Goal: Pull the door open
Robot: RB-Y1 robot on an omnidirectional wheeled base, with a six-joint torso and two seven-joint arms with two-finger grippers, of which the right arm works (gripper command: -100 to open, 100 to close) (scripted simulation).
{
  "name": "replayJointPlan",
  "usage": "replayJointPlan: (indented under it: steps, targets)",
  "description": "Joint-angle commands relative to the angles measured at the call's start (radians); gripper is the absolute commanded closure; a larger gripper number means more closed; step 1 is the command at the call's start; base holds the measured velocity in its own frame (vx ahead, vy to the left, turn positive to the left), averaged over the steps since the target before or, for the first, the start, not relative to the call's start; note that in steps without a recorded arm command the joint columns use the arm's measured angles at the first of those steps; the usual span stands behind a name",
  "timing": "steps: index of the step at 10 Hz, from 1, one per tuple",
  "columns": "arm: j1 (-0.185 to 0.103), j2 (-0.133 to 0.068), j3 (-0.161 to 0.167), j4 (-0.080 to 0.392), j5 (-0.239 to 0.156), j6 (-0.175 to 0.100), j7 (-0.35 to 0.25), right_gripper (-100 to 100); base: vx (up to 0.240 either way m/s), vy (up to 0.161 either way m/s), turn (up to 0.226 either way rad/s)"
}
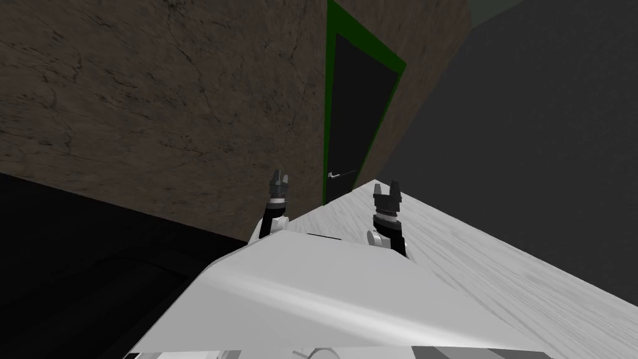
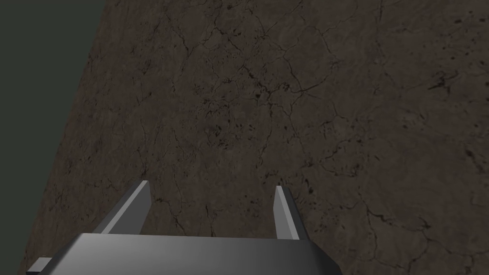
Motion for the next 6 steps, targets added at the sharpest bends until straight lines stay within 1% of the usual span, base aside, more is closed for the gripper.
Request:
replayJointPlan:
  steps: [1,2,3,4,5,6]
  targets:
    - [-0.019,-0.003,0.003,0.050,0.000,-0.004,-0.004,-100,0.069,-0.069,0.196]
    - [-0.019,-0.003,0.003,0.066,0.000,-0.004,-0.004,-100,0.049,-0.044,0.061]
    - [-0.035,-0.007,0.002,0.101,-0.001,-0.009,-0.008,-100,0.045,-0.037,0.146]
    - [-0.035,-0.007,0.002,0.107,-0.001,-0.009,-0.008,-100,0.032,-0.036,0.065]
    - [-0.052,-0.011,0.000,0.151,-0.003,-0.014,-0.013,-100,0.033,-0.039,0.100]
    - [-0.052,-0.011,0.000,0.152,-0.003,-0.014,-0.013,-100,0.030,-0.031,0.086]
